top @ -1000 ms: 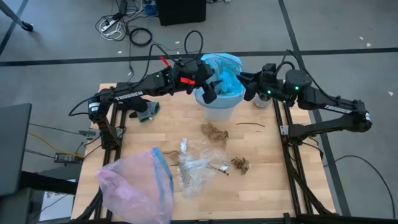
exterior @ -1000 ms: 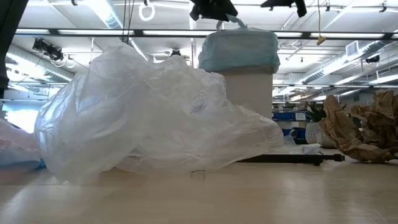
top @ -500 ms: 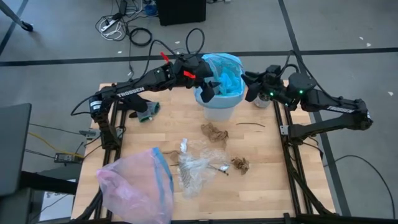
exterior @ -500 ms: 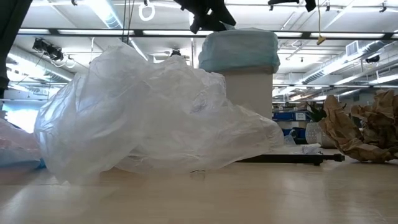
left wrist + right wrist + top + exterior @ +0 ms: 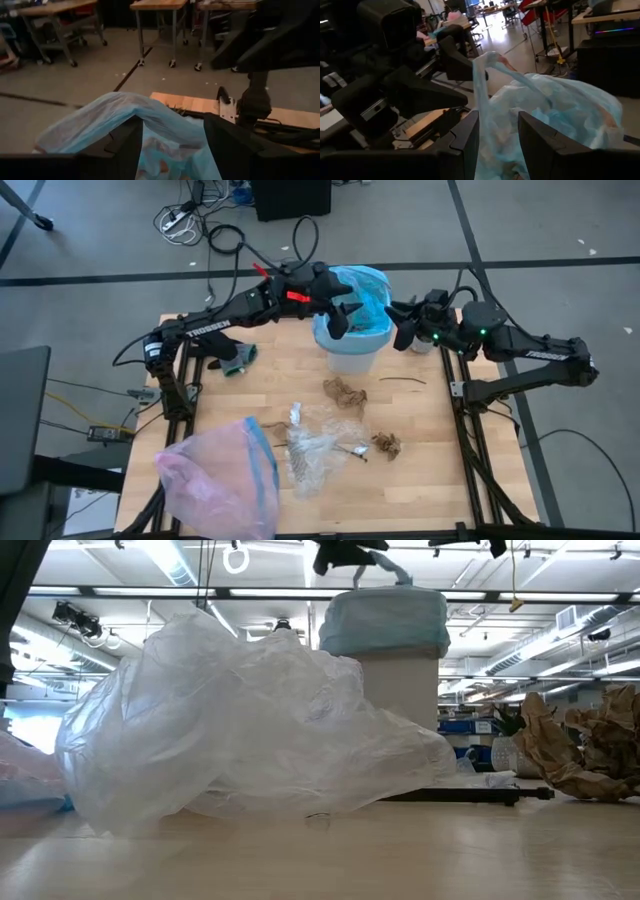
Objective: Place trash/remove bag and relplace
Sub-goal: Put the blue plastic into the trash bin
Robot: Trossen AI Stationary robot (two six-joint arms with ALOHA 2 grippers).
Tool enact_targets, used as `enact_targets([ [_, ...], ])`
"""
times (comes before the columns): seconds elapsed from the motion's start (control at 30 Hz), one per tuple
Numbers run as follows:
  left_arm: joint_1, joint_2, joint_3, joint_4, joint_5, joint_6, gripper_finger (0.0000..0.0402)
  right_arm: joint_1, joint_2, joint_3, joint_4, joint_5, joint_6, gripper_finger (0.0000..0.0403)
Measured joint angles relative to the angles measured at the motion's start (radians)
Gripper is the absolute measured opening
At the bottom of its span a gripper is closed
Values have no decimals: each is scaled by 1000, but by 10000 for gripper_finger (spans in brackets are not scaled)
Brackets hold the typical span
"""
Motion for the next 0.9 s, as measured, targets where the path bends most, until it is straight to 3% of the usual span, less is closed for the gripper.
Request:
enact_targets([
  [0.13, -2, 0, 0, -9, -2, 45, 218, 6, 0, 0, 0, -1, 0, 125],
  [0.33, 34, 1, -3, -267, 71, -100, 218, 5, 0, 0, 0, -1, 1, 125],
  [0.4, 34, 1, -3, -267, 78, -111, 218, 3, 4, 0, 3, -38, 1, 125],
  [0.57, 26, 0, -2, -171, 89, -111, 218, -54, 63, 2, 5, -246, -31, 124],
  [0.9, -26, 0, -5, -152, 92, -70, 218, -161, 116, 1, 116, -347, -60, 130],
])
